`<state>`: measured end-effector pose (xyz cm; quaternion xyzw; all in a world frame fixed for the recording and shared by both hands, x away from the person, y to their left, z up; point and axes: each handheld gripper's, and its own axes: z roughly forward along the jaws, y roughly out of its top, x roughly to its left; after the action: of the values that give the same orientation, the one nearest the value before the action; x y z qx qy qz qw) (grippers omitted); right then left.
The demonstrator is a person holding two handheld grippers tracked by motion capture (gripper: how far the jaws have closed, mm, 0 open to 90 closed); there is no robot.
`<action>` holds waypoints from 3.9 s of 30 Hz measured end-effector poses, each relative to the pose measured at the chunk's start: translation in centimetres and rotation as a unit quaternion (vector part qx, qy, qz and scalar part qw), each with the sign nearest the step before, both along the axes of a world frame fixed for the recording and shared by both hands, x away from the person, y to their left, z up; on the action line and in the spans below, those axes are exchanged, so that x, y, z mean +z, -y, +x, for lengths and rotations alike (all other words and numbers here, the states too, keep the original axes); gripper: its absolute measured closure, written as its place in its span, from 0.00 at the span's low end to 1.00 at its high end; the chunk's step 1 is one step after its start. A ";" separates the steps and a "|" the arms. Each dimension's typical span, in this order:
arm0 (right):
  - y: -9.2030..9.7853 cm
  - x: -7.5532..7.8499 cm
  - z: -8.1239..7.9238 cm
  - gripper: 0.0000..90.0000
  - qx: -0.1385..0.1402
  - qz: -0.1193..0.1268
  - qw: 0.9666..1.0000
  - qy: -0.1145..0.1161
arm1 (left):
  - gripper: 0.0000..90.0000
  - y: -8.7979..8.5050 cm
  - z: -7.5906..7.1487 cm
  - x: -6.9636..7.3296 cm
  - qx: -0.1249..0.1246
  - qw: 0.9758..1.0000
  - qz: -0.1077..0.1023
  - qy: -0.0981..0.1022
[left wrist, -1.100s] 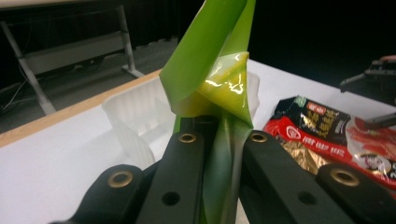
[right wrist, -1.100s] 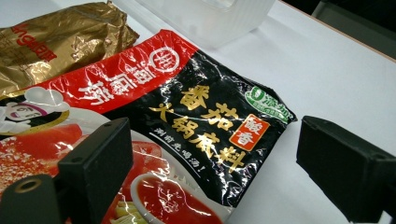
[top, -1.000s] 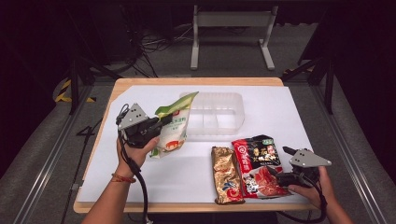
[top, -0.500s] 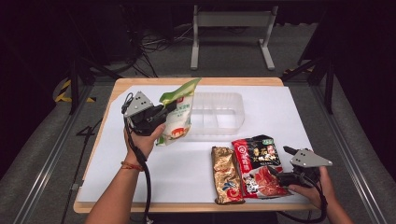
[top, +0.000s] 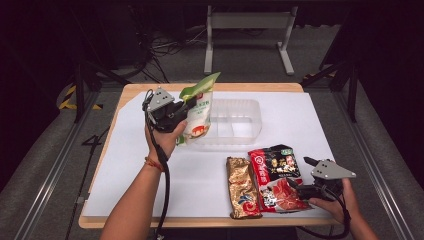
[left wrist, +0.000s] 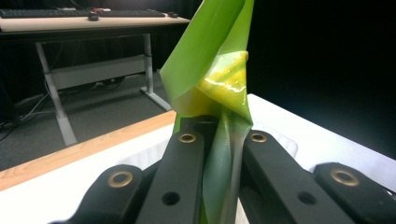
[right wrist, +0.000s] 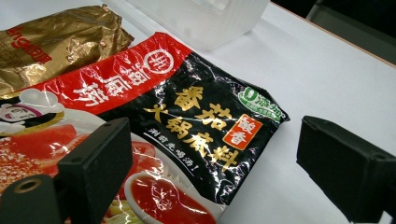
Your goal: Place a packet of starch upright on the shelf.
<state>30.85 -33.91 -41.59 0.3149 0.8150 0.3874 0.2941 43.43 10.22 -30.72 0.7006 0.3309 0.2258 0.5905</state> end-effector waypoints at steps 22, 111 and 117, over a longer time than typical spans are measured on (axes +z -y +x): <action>0.2 -0.1 0.0 0.12 -0.002 0.001 1.000 0.000 | 0.99 2.8 4.3 -2.1 0.031 0.999 -0.007 -0.009; -0.2 -0.5 -0.1 0.12 0.011 -0.014 1.000 -0.008 | 0.78 1.1 3.2 -7.2 0.006 0.991 0.133 0.028; -0.3 -0.5 -0.1 0.12 0.011 -0.015 1.000 -0.008 | 0.77 0.6 2.9 -7.4 0.002 0.991 0.134 0.026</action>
<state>30.80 -33.63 -42.11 0.3045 0.8265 0.3760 0.2876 46.33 9.57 -38.08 0.7665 0.2838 0.2878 0.4992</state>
